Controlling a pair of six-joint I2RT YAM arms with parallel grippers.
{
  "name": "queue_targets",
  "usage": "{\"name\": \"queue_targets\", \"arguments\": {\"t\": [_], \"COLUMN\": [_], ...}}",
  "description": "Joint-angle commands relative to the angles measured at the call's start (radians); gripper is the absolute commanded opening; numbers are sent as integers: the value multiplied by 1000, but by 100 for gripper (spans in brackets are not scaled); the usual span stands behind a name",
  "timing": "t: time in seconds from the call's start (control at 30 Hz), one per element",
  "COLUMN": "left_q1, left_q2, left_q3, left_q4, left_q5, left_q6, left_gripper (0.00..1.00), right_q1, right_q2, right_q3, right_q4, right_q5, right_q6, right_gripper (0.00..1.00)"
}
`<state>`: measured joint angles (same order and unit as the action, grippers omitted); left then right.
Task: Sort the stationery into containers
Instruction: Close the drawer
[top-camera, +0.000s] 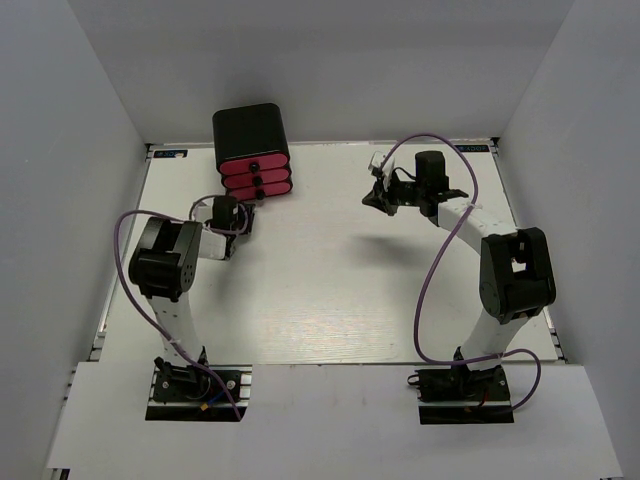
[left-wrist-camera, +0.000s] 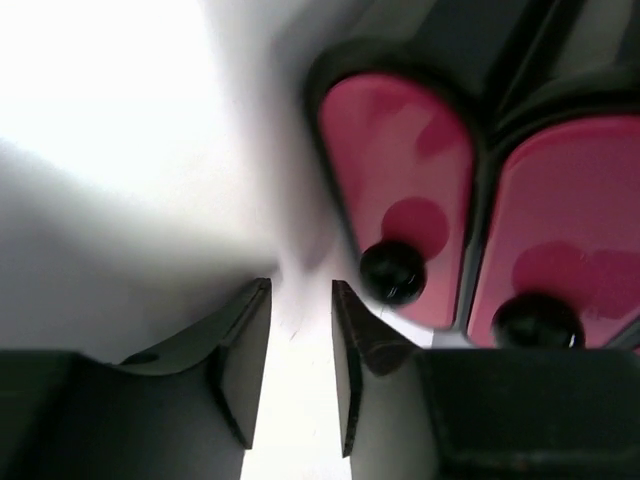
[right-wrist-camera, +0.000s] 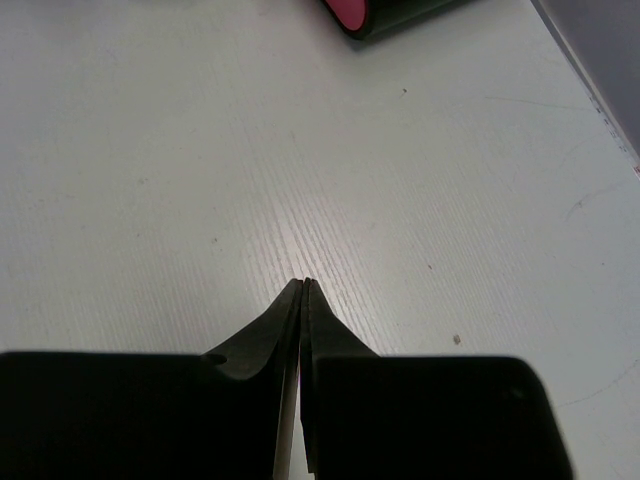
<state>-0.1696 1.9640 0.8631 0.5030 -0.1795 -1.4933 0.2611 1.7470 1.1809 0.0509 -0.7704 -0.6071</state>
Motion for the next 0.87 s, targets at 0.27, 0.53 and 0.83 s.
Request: {"name": "queue_targets", "arguments": {"t": [0.27,0.53,0.83], "left_q1": [-16,-25,-25], "left_q2": [-446,-936,-1273], "left_q3": [-409,-400,-340], "left_q4": [-75,-250,-497], "left_q5": [170,307,246], "left_q6": [299,720,921], "left_gripper": [41,100,100], "right_q1": [-5,-5,-14], "right_q2": [-44,-55,-121], "right_q3": [3,34,-26], "right_q4": [-112,-86,-25], "right_q5": [-12,176,351], "right_q6": [1,358,477], "right_gripper": [90,90,90]}}
